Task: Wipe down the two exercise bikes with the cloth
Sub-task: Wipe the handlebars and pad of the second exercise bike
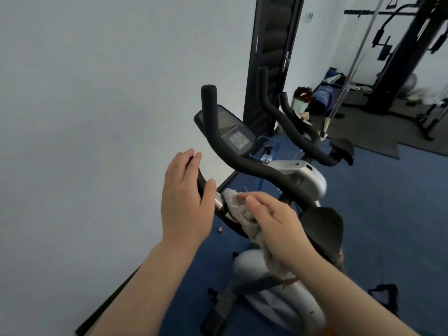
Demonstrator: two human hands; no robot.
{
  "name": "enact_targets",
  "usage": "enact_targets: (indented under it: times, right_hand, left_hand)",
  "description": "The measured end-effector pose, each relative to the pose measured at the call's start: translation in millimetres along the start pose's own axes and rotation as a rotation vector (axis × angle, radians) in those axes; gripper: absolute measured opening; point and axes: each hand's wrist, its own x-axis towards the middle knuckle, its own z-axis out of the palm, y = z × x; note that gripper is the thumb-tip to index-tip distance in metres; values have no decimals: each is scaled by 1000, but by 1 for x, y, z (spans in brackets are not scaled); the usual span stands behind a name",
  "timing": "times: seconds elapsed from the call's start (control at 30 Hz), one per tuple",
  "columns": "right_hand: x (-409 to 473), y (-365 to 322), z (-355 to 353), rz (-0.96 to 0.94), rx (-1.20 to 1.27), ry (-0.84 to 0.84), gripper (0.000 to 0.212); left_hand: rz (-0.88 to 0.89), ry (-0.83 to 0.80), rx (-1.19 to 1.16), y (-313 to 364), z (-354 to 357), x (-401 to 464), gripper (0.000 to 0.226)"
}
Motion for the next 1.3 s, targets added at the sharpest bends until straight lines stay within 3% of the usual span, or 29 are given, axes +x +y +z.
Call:
enact_targets:
  times: [0.17, 0.23, 0.37, 0.6, 0.7, 0.87, 1.03, 1.17, 1.3]
  right_hand:
    - [9, 0, 0, -37, -119, -155, 28]
    - [8, 2, 4, -97, -235, -153, 26]
    - [1, 6, 10, -92, -175, -139, 13]
    - [25, 8, -28, -151, -465, -232, 13]
    - [27, 0, -22, -167, -249, -52, 15]
    - [-2, 20, 17, -278, -241, -31, 12]
    - [20, 22, 7, -114, -72, 61, 19]
    - [25, 7, 29, -289, -76, -28, 10]
    - [41, 8, 15, -72, -42, -40, 28]
  left_hand:
    - [-6, 5, -23, 0, 3, 0, 50]
    - [0, -6, -20, 0, 2, 0, 52]
    - [17, -22, 1, -2, 0, 0, 53]
    - [-24, 2, 44, 2, 5, -1, 51]
    - [-29, 6, 63, 4, 4, -1, 49]
    - [-72, 20, -36, 4, -1, -3, 47]
    - [-159, 87, -191, 5, -1, -2, 44]
    - [-172, 145, -228, 7, 4, -2, 42]
    - [-233, 125, -326, 6, -5, -4, 38]
